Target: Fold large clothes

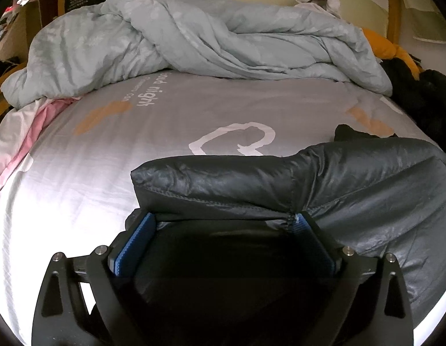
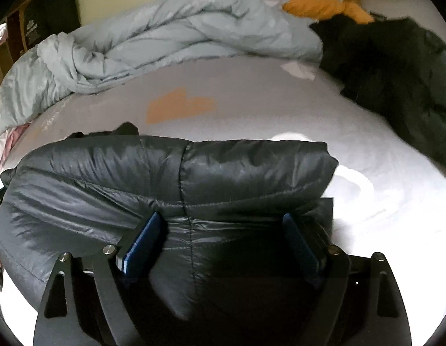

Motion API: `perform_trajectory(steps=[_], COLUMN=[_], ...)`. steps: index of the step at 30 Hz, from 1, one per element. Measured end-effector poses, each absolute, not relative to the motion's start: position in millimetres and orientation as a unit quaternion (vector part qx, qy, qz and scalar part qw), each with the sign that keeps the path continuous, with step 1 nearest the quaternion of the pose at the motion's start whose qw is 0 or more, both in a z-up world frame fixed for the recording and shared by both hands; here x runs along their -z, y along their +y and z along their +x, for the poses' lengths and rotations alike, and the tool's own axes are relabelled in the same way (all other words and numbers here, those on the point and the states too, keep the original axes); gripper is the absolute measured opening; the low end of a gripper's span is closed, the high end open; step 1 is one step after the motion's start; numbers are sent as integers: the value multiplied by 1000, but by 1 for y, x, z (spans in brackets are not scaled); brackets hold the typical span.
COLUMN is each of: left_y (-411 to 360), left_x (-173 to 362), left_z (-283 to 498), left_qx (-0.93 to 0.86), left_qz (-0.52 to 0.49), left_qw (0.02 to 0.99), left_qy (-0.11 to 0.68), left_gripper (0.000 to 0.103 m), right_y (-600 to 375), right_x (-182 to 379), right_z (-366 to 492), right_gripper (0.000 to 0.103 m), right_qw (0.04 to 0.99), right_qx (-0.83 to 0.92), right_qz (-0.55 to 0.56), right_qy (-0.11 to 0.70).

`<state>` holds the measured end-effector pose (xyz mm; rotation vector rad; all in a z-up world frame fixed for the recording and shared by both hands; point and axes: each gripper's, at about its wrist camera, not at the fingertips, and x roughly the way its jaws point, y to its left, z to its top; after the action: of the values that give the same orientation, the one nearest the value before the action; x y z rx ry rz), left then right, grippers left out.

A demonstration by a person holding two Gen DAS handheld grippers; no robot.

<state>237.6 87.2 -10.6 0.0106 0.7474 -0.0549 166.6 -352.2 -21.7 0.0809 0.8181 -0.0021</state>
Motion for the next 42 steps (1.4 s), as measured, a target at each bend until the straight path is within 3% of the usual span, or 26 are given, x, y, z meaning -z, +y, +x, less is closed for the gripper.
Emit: perform_trajectory(steps=[25,27,29,31,37,42], left_y=[85,83,72,56,8,-37], left_x=[11,-1,-21,-46,-95,-81], left_z=[240,231,216,197,136,124], left_qx=[9,-11,5,30,146,247], left_qz=[17,38,69,98,62,40], left_qw=[928,941,956,966,972,937], left_qy=[372,337,285,238,173,243], left_gripper=[101,88,62,53,52,34], right_y=[-348,-348,-349,-350,-348,-348], right_x=[21,22,21,21,22,20], right_z=[170,170,171,170,172,167], right_gripper=[94,94,94,94,97,98], right_qw=[912,911,908,907,906,912], right_qx=[14,13,11,10,18,16], right_qz=[20,16,12,11,12,9], right_qy=[409,413,418,421,423,410])
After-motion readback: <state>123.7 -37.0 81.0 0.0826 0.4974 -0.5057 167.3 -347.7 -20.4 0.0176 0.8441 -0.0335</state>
